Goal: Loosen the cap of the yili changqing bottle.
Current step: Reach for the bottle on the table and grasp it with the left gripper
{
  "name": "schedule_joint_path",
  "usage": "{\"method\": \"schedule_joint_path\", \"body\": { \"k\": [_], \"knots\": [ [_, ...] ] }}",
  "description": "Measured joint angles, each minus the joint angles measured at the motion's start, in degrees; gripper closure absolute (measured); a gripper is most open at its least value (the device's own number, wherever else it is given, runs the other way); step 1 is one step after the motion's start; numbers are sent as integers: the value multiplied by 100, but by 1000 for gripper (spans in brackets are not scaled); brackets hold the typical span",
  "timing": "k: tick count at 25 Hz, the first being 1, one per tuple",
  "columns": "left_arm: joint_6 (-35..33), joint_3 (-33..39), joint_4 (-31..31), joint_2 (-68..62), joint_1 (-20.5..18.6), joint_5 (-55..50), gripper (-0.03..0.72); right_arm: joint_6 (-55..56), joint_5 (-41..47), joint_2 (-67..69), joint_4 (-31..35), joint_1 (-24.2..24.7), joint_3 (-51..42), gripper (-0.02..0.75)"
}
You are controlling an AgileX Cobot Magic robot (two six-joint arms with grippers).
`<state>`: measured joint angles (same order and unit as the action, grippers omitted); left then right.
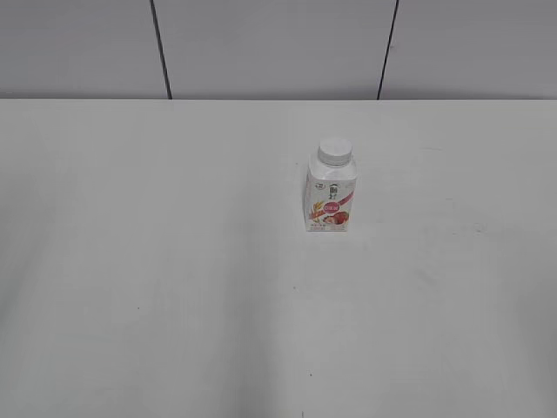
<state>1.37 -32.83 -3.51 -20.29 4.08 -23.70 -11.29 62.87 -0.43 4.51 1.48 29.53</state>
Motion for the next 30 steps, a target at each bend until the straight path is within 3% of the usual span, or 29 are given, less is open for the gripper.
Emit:
{"method": "schedule_joint_path", "body": {
  "k": [6,16,21,30],
  "knots": [
    [-40,389,-24,-1682,0,2511,270,0,0,0,0,0,0,173],
    [281,1212,-219,-4598,228,5510,270,0,0,0,0,0,0,173],
    [709,1249,-1006,-5655,242,6744,270,0,0,0,0,0,0,173],
    [1251,1107,-3234,-7405,68,8468,270,0,0,0,0,0,0,173]
  ]
}}
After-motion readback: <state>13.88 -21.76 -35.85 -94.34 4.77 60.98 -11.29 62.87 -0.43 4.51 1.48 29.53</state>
